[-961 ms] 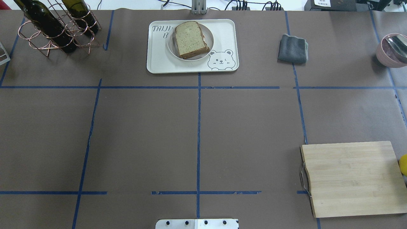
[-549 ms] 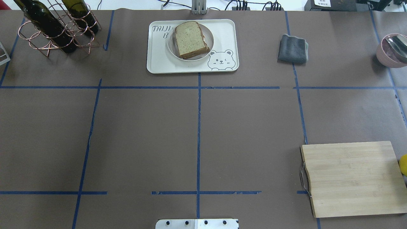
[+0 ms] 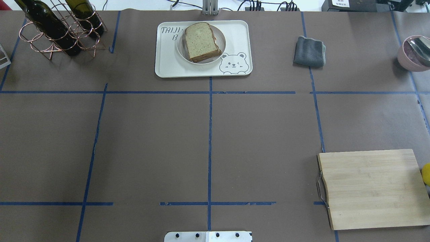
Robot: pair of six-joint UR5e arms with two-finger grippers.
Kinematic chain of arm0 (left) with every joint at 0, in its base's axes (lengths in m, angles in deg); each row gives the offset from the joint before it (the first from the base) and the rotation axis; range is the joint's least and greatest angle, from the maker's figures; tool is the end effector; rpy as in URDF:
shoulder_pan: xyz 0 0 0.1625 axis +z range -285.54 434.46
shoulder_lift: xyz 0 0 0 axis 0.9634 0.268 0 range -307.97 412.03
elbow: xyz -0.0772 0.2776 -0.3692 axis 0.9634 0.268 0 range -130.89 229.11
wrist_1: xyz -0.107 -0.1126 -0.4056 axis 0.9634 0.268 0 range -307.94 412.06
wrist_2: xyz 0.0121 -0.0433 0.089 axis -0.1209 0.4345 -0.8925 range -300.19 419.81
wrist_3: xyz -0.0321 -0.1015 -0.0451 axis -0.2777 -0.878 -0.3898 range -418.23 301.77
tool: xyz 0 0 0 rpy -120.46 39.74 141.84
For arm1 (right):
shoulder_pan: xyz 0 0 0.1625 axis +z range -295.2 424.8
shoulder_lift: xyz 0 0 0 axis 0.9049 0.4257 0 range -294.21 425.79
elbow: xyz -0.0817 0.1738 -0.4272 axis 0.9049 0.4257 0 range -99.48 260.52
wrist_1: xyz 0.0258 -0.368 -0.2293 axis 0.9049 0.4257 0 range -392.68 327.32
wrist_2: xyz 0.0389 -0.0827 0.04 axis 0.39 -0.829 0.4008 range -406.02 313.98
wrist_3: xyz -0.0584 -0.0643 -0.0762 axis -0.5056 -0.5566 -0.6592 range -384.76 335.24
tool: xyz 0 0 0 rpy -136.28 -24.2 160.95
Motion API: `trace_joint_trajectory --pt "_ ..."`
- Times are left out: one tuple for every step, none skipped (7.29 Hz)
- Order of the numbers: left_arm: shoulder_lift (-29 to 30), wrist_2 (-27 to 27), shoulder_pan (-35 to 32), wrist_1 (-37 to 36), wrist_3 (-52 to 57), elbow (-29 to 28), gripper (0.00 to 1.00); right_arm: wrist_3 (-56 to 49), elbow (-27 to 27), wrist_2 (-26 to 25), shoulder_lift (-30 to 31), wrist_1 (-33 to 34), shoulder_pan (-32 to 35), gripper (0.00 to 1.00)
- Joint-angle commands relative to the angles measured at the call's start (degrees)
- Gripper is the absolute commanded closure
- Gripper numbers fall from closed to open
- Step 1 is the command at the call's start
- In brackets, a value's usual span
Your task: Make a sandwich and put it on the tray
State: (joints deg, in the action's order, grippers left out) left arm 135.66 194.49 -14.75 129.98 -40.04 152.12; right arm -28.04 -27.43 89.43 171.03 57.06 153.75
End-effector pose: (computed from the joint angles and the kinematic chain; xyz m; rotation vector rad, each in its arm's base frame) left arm -0.0456 -0.4508 0.6714 0.0290 0.7865 0.2771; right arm 0.0436 -0.3945 0.6706 0.0645 -0.7922 -0.0923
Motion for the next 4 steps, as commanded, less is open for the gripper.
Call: trace_joint_trajectory --pt "-0.6 0.1 -0.2 0.0 0.1 0.9 0.00 -0.1 0.0 0.0 0.1 0.0 0.0 0.00" --pt "-0.3 -0.3 -0.2 0.0 0.0 1.0 0.00 -0.1 0.0 0.0 0.1 0.0 0.0 0.00" --pt "-0.2 -0.4 -0.2 -0.1 0.0 0.7 0.00 -0.1 -0.2 0.0 0.1 0.0 0.0 0.00" --pt "0.4 -0.4 -0.1 -0.5 -0.1 0.4 0.00 -0.1 -0.2 -0.1 0.1 -0.1 0.0 0.00"
